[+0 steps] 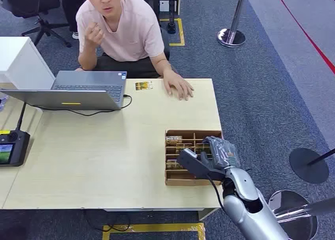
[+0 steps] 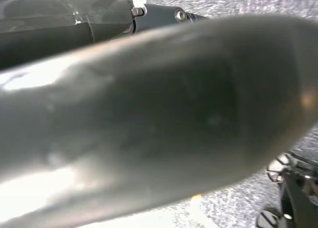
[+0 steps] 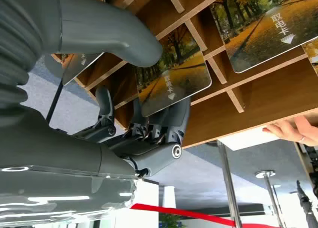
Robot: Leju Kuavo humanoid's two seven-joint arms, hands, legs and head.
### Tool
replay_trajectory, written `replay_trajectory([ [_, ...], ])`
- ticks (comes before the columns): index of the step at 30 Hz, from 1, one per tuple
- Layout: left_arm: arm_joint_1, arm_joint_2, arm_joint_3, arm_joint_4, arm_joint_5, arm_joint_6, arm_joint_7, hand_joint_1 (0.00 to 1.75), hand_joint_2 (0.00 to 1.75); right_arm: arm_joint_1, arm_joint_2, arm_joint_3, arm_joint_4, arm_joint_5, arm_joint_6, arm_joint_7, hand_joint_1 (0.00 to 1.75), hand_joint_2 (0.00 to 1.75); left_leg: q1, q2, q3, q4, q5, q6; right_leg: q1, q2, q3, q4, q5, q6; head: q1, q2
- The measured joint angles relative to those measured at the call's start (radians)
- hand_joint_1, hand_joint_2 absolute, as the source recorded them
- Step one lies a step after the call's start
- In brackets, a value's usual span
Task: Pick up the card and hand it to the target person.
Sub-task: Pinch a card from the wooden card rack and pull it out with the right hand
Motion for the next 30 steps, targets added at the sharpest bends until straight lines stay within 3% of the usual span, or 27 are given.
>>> replay_trajectory([
  [1,0.0,0.0,0.0,0.0,0.0,0.0,-0.002,0.0,0.58,0.0,0.0,0.0,0.0,0.0,0.0,0.0,1.27,1.75,0.0,0.0,0.0,0.0,0.0,0.0,0.0,0.0,0.0,0.0,0.0,0.0,0.0,0.0],
  [2,0.0,0.0,0.0,0.0,0.0,0.0,-0.005,0.0,0.87,0.0,0.0,0.0,0.0,0.0,-0.001,0.0,1.28,1.75,0.0,0.0,0.0,0.0,0.0,0.0,0.0,0.0,0.0,0.0,0.0,0.0,0.0,0.0],
  [4,0.0,0.0,0.0,0.0,0.0,-0.002,-0.012,0.0,1.75,0.0,0.0,0.0,0.0,0.0,-0.003,0.0,1.31,1.75,0.0,0.0,0.0,0.0,0.0,0.0,0.0,0.0,0.0,0.0,0.0,0.0,0.0,0.0],
  [30,0.004,0.0,-0.005,0.0,-0.013,-0.01,-0.029,0.0,1.75,0.0,0.0,0.0,0.0,0.0,-0.009,-0.007,1.27,1.75,0.0,0.0,0.0,0.0,0.0,0.0,0.0,0.0,0.0,0.0,0.0,0.0,0.0,0.0],
])
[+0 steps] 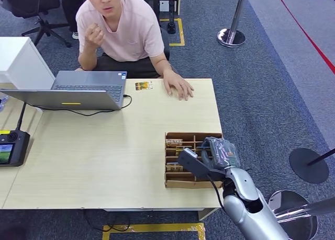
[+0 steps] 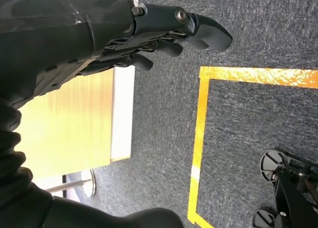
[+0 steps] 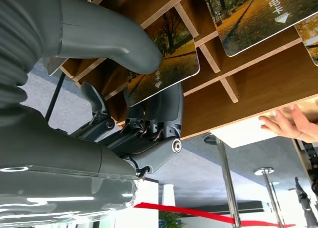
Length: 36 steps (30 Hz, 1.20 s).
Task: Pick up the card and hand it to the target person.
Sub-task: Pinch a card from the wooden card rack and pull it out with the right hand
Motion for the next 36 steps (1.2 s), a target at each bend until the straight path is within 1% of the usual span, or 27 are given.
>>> replay_trajectory([
  [14,0.001,0.0,0.0,0.0,0.002,0.002,0.006,0.0,1.75,0.002,0.0,-0.001,-0.047,-0.001,-0.026,-0.029,1.27,1.75,0.0,0.0,0.0,0.0,0.0,0.0,0.0,0.0,0.0,0.0,0.0,0.0,0.0,0.0],
  [20,0.001,0.0,0.0,0.0,0.002,0.001,0.013,0.0,1.75,-0.029,0.0,-0.003,-0.102,-0.001,-0.019,-0.048,1.27,1.75,0.0,0.0,0.0,0.0,0.0,0.0,0.0,0.0,0.0,0.0,0.0,0.0,0.0,0.0],
  [23,0.001,0.0,0.0,0.0,0.002,-0.002,0.014,0.0,1.75,-0.035,0.0,-0.004,-0.138,-0.001,-0.032,-0.064,1.27,1.75,0.0,0.0,0.0,0.0,0.0,0.0,0.0,0.0,0.0,0.0,0.0,0.0,0.0,0.0],
  [26,0.001,0.0,0.0,0.0,0.0,-0.003,0.014,0.0,1.75,-0.031,0.0,-0.009,-0.178,-0.001,-0.103,-0.114,1.27,1.75,0.0,0.0,0.0,0.0,0.0,0.0,0.0,0.0,0.0,0.0,0.0,0.0,0.0,0.0],
  [31,0.001,-0.001,0.0,0.0,-0.005,-0.003,0.013,0.0,1.75,0.002,0.0,-0.023,-0.268,-0.001,-0.297,-0.239,1.27,1.75,0.0,0.0,0.0,0.0,0.0,0.0,0.0,0.0,0.0,0.0,0.0,0.0,0.0,0.0],
  [33,0.001,-0.001,0.0,0.0,-0.006,-0.003,0.013,0.0,1.75,0.017,0.0,-0.027,-0.293,-0.001,-0.338,-0.27,1.27,1.75,0.0,0.0,0.0,0.0,0.0,0.0,0.0,0.0,0.0,0.0,0.0,0.0,0.0,0.0],
  [36,0.001,-0.002,0.0,0.0,-0.006,-0.004,0.013,0.0,1.75,0.03,0.0,-0.029,-0.313,-0.001,-0.356,-0.284,1.27,1.75,0.0,0.0,0.0,0.0,0.0,0.0,0.0,0.0,0.0,0.0,0.0,0.0,0.0,0.0],
])
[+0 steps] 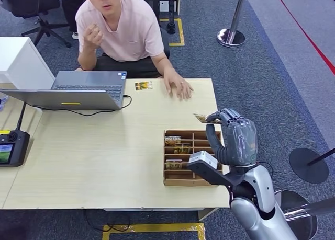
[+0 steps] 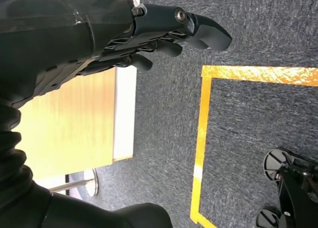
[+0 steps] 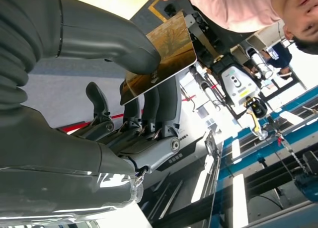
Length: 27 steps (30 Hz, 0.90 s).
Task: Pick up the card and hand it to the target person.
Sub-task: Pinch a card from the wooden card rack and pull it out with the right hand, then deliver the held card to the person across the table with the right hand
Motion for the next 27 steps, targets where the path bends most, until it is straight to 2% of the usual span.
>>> replay_trajectory([
  [9,0.0,-0.001,0.0,0.0,-0.002,-0.001,-0.001,0.0,1.75,0.015,0.0,0.0,-0.013,0.0,-0.019,-0.017,1.27,1.75,0.0,0.0,0.0,0.0,0.0,0.0,0.0,0.0,0.0,0.0,0.0,0.0,0.0,0.0],
  [12,-0.001,-0.001,-0.002,0.0,-0.013,-0.002,-0.008,0.0,1.75,0.017,0.009,0.003,-0.005,0.0,-0.083,-0.092,1.27,1.75,0.0,0.0,0.0,0.0,0.0,0.0,0.0,0.0,0.0,0.0,0.0,0.0,0.0,0.0],
  [15,-0.003,-0.001,-0.01,0.0,-0.018,-0.005,-0.017,0.0,1.75,0.009,0.045,0.027,0.057,0.0,-0.182,-0.202,1.27,1.75,0.001,0.0,-0.001,-0.001,0.0,0.0,0.0,0.0,0.0,0.0,0.0,0.0,0.0,0.0],
  [18,-0.006,-0.002,-0.02,0.0,-0.025,-0.009,-0.027,0.0,1.75,-0.019,0.131,0.039,0.183,0.0,-0.228,-0.36,1.27,1.75,0.001,0.0,-0.001,-0.001,0.001,-0.001,0.001,0.0,0.0,0.001,0.0,-0.001,0.0,0.0],
  [21,-0.009,-0.003,-0.026,0.0,-0.035,-0.011,-0.031,0.0,1.75,-0.072,0.271,0.004,0.339,0.002,-0.236,-0.506,1.27,1.75,0.002,0.0,0.0,-0.001,0.002,-0.003,0.002,0.0,0.0,0.002,0.0,-0.001,0.0,0.0],
  [24,-0.009,-0.004,-0.031,0.0,-0.035,-0.012,-0.031,0.0,1.75,-0.131,0.379,-0.03,0.468,0.001,-0.238,-0.52,1.27,1.75,0.003,0.0,0.0,-0.001,0.003,-0.004,0.002,0.0,0.0,0.002,0.0,-0.002,0.0,0.0],
  [27,-0.009,-0.004,-0.044,0.0,-0.03,-0.012,-0.029,0.0,1.75,-0.183,0.432,-0.045,0.558,0.001,-0.239,-0.485,1.27,1.75,0.002,-0.001,0.0,-0.001,0.004,-0.003,0.002,0.0,0.0,0.002,0.001,-0.002,0.0,0.0],
])
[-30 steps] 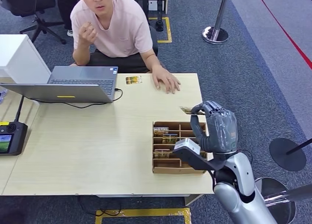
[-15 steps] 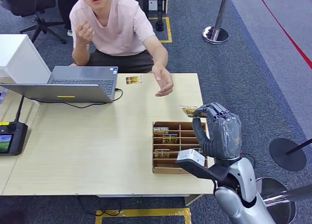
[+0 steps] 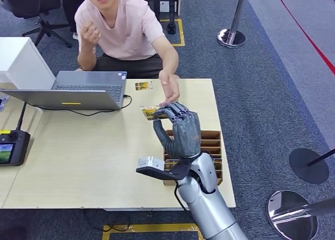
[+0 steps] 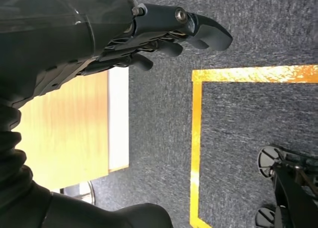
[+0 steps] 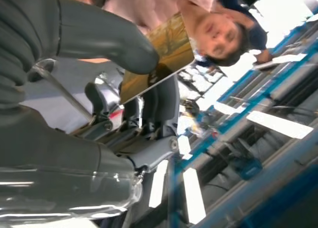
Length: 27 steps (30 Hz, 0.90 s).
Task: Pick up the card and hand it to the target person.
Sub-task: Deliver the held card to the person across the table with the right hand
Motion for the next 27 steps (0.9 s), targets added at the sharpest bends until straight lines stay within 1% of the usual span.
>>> replay_trajectory([
  [8,0.0,0.0,-0.021,0.005,-0.009,0.0,0.012,0.0,1.75,-0.113,0.044,-0.006,0.178,-0.006,0.0,0.116,1.27,1.75,-0.001,0.0,0.0,0.0,0.0,0.0,-0.001,0.0,0.0,0.0,0.0,0.0,0.0,0.0],
  [15,0.0,0.0,-0.035,0.005,-0.024,-0.006,0.003,0.0,1.75,-0.166,0.065,-0.007,0.288,-0.007,0.0,0.18,1.27,1.75,0.0,0.0,0.0,0.0,0.0,0.0,-0.001,0.0,0.0,0.0,0.0,0.0,0.0,0.0],
  [20,0.0,0.0,-0.037,0.005,-0.032,-0.008,0.005,0.0,1.75,-0.183,0.084,-0.009,0.354,-0.007,-0.001,0.228,1.27,1.75,0.0,0.0,0.0,0.0,0.0,0.0,-0.001,0.0,0.0,0.0,0.0,0.0,0.0,0.0],
  [24,0.0,0.001,-0.037,0.005,-0.04,-0.014,0.008,0.0,1.75,-0.194,0.085,-0.009,0.402,-0.008,-0.001,0.267,0.0,1.75,-0.001,0.0,0.0,0.0,0.0,0.0,-0.001,0.0,0.0,0.0,0.0,0.0,0.0,0.0],
  [27,0.0,0.001,-0.039,0.005,-0.042,-0.018,-0.002,0.0,1.75,-0.199,0.085,-0.009,0.431,-0.011,-0.002,0.28,0.0,1.75,-0.001,0.0,0.0,0.0,0.0,0.0,-0.001,0.0,0.0,0.0,0.0,0.0,0.0,0.0],
])
